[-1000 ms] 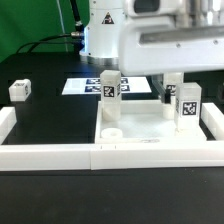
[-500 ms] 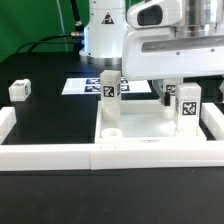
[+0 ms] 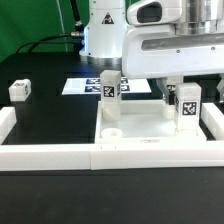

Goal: Assemble square table

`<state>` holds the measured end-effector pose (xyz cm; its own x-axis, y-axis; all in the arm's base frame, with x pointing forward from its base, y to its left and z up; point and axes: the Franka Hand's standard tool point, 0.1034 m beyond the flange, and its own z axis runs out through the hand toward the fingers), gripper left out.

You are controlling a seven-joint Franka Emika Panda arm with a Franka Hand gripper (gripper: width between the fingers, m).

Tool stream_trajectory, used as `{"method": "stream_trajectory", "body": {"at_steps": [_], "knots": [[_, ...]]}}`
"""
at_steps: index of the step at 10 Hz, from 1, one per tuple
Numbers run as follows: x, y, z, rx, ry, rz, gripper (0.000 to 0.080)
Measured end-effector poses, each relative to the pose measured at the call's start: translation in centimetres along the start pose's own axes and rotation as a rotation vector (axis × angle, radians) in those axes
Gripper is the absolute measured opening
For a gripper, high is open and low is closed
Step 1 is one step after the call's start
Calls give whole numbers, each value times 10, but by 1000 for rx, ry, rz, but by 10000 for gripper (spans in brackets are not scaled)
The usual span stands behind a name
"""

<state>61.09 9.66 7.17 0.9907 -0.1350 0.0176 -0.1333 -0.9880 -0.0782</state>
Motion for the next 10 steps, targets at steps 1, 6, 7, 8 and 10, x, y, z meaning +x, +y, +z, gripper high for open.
{"method": "stream_trajectory", "body": {"at_steps": [1, 6, 7, 8, 10], "knots": [[0, 0, 0, 1, 0, 16, 376], [-1, -2, 1, 7, -4, 354, 289], [0, -6, 2, 7, -7, 508, 289], [3, -10, 3, 8, -4, 634, 289], [2, -18, 3, 9, -5, 936, 291]]}}
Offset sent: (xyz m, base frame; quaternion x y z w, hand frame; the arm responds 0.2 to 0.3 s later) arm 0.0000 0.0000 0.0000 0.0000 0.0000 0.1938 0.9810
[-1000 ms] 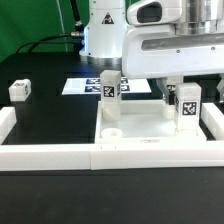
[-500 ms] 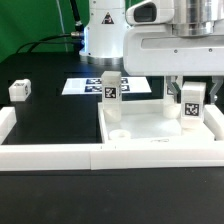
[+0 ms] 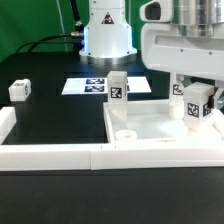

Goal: Assemble square table

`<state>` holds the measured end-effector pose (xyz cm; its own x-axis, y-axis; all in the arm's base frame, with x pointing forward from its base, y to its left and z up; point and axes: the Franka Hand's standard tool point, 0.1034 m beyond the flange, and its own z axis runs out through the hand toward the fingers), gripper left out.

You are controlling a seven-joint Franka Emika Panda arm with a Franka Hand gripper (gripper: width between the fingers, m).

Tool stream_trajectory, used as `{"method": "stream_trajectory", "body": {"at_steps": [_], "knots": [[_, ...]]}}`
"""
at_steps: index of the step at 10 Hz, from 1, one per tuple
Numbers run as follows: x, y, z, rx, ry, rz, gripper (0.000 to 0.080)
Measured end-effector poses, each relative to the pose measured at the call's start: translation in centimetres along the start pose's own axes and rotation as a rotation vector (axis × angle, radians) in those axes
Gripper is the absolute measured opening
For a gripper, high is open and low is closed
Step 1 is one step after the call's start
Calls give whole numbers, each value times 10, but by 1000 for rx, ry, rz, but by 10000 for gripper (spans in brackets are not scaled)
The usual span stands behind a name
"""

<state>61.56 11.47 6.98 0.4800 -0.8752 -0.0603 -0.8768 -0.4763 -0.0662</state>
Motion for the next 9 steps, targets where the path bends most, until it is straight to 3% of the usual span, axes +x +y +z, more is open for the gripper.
{"method": "stream_trajectory", "body": {"at_steps": [2, 3, 4, 5, 6, 7, 8, 9], "knots": [[0, -8, 2, 85, -6, 363, 291], [0, -9, 2, 102, -8, 393, 291], [-3, -9, 3, 101, -14, 408, 291], [-3, -9, 3, 100, -13, 379, 400], [-5, -9, 2, 89, -5, 257, 559], [-8, -11, 0, 70, -2, 28, 622], [-8, -13, -2, 71, 6, -215, 641], [-7, -13, -1, 73, 7, -241, 648]]}}
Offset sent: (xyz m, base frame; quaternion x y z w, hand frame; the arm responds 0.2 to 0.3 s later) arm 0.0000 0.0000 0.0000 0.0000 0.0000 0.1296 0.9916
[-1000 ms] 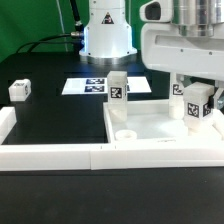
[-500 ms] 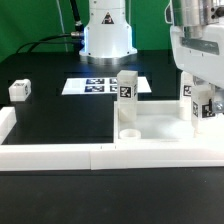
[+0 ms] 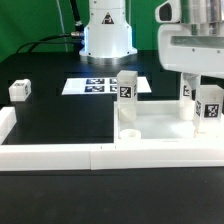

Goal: Assemble square table

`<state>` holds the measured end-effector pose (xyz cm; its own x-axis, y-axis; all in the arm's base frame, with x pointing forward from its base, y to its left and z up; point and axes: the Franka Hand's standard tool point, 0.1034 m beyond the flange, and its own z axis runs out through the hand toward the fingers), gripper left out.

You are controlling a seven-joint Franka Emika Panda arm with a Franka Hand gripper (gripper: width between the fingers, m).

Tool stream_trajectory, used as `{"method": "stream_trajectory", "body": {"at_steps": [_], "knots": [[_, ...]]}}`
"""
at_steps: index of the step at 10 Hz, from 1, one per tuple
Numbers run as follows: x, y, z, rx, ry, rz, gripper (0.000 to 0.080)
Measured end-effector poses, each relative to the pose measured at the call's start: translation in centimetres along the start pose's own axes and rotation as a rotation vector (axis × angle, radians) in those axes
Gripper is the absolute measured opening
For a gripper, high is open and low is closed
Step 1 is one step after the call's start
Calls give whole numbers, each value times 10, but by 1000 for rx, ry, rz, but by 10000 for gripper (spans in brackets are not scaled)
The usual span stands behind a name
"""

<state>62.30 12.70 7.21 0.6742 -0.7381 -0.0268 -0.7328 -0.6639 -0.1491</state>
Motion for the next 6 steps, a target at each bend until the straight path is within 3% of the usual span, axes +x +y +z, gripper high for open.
{"method": "stream_trajectory", "body": {"at_steps": [2, 3, 5, 6], "knots": [[1, 1, 0, -1, 2, -187, 649], [7, 1, -3, -29, 25, -476, 649], [13, 0, -3, -30, 59, -763, 649], [12, -1, -3, -26, 57, -706, 649]]}}
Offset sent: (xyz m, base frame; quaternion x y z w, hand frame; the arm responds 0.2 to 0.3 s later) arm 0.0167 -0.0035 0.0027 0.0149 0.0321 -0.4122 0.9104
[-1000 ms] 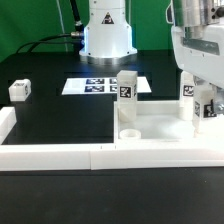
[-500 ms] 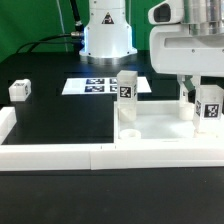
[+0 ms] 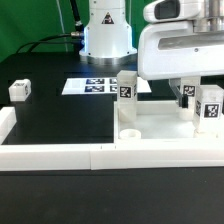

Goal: Assemble square table

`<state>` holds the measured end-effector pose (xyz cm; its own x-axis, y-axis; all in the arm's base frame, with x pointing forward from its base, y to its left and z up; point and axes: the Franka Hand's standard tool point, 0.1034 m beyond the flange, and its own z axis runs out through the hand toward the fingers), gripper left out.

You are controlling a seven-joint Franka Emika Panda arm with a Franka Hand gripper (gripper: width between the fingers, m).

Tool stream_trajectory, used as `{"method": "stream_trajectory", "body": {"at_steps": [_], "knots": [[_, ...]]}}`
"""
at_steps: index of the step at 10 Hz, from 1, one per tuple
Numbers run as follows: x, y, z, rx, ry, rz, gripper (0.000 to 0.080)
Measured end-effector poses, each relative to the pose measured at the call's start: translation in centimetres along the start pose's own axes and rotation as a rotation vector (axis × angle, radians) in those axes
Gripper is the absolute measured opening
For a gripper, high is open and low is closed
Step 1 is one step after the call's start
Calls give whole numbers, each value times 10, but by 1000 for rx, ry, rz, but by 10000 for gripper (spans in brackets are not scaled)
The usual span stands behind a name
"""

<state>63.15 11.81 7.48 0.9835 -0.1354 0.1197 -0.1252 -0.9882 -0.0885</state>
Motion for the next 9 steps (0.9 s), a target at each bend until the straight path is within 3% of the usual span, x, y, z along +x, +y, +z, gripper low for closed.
{"method": "stream_trajectory", "body": {"at_steps": [2, 3, 4, 5, 7, 9], "knots": [[0, 0, 0, 0, 0, 4, 391], [0, 1, 0, 0, 0, 82, 391], [0, 2, 0, -1, 0, 154, 291], [0, 3, 0, -1, 0, 202, 291], [-1, 5, 2, -9, -12, 585, 291], [-1, 9, 3, -1, -44, 1087, 291]]}}
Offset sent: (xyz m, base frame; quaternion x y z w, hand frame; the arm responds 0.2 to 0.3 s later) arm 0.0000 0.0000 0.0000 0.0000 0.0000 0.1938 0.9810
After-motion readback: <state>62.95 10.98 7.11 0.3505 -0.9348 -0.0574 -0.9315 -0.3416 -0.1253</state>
